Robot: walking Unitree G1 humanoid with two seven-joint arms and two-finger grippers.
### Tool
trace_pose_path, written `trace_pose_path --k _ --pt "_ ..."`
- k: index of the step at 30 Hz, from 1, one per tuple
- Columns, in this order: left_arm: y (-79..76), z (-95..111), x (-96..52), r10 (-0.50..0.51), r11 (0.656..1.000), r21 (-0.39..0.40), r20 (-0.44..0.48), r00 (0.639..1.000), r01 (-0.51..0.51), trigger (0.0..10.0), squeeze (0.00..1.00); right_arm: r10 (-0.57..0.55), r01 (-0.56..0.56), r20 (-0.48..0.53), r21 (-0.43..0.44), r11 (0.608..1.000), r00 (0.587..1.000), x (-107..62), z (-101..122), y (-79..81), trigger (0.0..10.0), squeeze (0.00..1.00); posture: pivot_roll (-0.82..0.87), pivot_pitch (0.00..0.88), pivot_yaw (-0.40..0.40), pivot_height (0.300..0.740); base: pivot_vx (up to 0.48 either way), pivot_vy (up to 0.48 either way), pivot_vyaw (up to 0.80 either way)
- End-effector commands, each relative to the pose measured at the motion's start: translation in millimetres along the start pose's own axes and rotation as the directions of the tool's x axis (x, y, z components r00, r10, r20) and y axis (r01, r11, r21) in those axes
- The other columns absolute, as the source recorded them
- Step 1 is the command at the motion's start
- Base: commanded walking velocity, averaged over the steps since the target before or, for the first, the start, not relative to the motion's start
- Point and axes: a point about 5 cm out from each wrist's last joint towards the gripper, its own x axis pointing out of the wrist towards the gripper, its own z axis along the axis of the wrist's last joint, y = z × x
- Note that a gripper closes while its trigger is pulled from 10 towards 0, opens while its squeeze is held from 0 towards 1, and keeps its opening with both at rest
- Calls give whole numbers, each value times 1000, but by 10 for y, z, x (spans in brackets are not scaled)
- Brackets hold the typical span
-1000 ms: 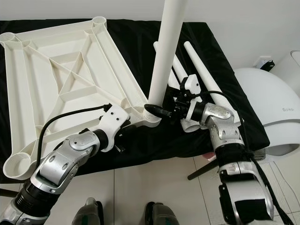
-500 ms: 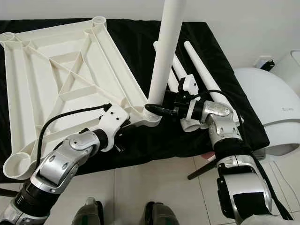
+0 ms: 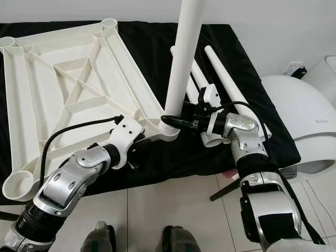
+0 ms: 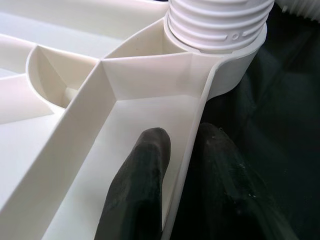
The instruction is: Building children table
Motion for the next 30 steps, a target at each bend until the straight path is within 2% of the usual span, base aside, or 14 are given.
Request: trace_pose_path --k 1,8,17,22,25,28,30 --pt "-70 82 20 -57 998 20 32 998 56 10000 0 -11 10 34 26 1000 999 26 3 37 0 0 63 171 -60 740 0 0 0" --pt "-78 78 27 -52 999 15 33 998 52 10000 0 -109 103 84 65 992 991 81 27 142 0 0 54 177 -69 740 0 0 0" --pt "-83 72 24 -49 999 12 32 998 48 10000 0 -205 199 116 62 978 972 142 59 231 0 0 54 181 -71 740 0 0 0" --pt "-92 52 11 -46 999 7 25 999 46 10000 0 -353 347 136 67 936 926 169 117 339 0 0 56 184 -72 740 0 0 0" --pt "-94 50 10 -47 999 7 24 999 47 10000 0 -371 365 140 63 929 918 173 128 352 0 0 54 184 -73 740 0 0 0" --pt "-92 47 13 -46 999 6 23 999 45 10000 0 -423 416 144 74 906 895 193 149 402 0 0 55 181 -73 740 0 0 0" --pt "-88 48 14 -45 999 6 24 999 45 10000 0 -482 475 136 81 876 866 234 153 458 0 0 54 178 -72 740 0 0 0"
